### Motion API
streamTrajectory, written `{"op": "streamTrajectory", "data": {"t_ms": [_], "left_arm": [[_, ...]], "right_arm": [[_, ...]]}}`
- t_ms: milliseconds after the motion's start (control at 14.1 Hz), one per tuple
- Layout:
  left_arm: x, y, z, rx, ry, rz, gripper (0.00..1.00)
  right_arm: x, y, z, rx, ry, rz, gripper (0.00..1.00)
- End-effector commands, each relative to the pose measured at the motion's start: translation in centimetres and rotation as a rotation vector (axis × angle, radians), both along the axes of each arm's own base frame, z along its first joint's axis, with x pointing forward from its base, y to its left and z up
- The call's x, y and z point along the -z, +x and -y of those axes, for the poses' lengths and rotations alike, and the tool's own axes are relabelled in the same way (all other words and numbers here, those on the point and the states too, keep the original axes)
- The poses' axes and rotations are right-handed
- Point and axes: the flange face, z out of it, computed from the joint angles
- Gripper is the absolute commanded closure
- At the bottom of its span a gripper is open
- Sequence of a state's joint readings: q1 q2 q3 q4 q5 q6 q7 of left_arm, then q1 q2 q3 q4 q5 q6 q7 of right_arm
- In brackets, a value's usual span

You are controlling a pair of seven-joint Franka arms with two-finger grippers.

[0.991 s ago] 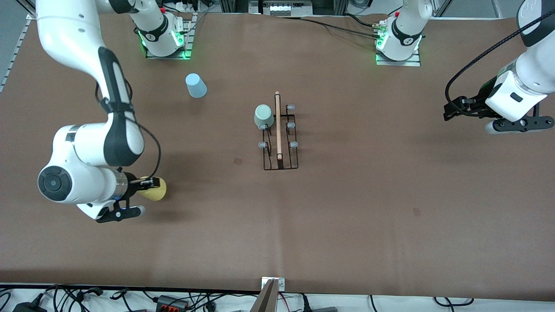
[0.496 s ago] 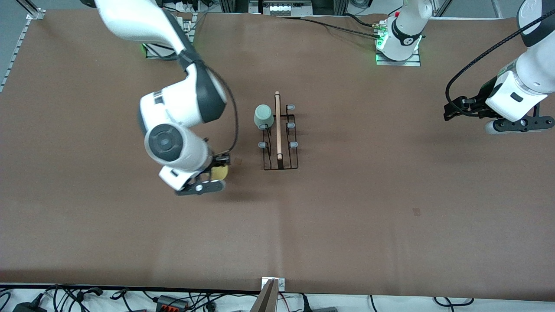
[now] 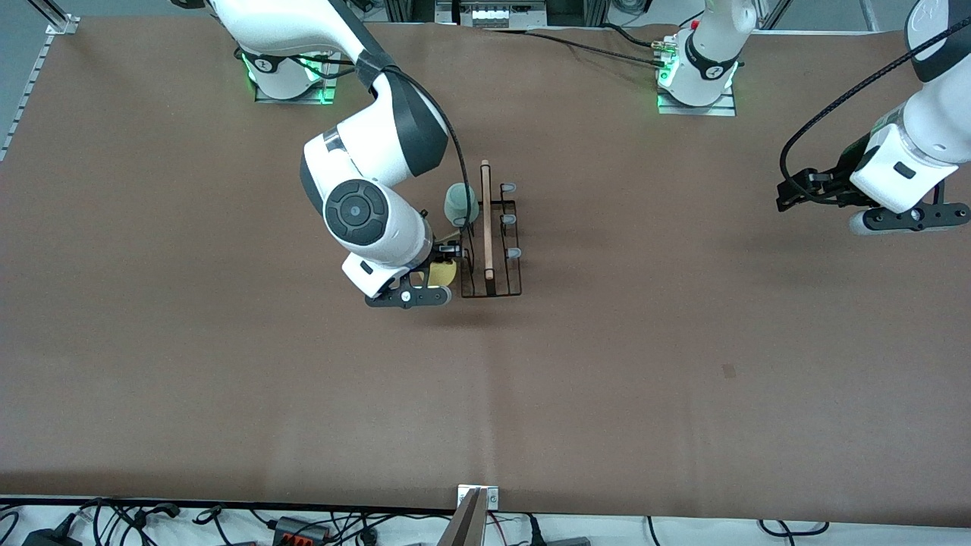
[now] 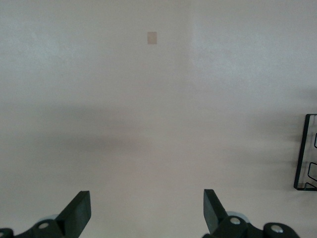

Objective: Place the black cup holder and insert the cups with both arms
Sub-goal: 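Lower the yellow cup onto a rack peg and open the right gripper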

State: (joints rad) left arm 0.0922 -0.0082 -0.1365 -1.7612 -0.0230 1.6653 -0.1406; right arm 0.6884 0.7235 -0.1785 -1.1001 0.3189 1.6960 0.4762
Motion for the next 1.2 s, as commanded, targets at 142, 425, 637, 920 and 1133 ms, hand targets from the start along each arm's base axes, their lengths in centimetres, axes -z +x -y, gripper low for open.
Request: {"op": "streamTrajectory", "data": {"t_ms": [142, 425, 637, 920, 1133], "left_arm": [[0.3, 0.1, -2.9, -0.027, -0.009, -0.018, 0.0], [-0.2, 0.5, -2.6, -0.025, -0.009, -0.007, 0.0], [-0.3, 0.4, -2.3, -0.021, -0.009, -0.01, 0.0], [-0.2, 0.4, -2.2, -0.018, -0.009, -0.015, 0.0], [-0.2, 0.4, -2.3, 0.027, -0.013, -0.015, 0.0]], "right_arm": [[0.6, -0.6, -2.2, 0.015, 0.026, 0.005, 0.76], [1.5, -0.9, -3.1, 0.011, 0.031, 0.022, 0.75], [2.2, -0.9, -3.3, 0.017, 0.026, 0.019, 0.75], [3.8, -1.0, -3.3, 0.021, 0.019, 0.013, 0.75], [5.2, -1.6, -3.9, -0.009, 0.007, 0.0, 0.74]]}}
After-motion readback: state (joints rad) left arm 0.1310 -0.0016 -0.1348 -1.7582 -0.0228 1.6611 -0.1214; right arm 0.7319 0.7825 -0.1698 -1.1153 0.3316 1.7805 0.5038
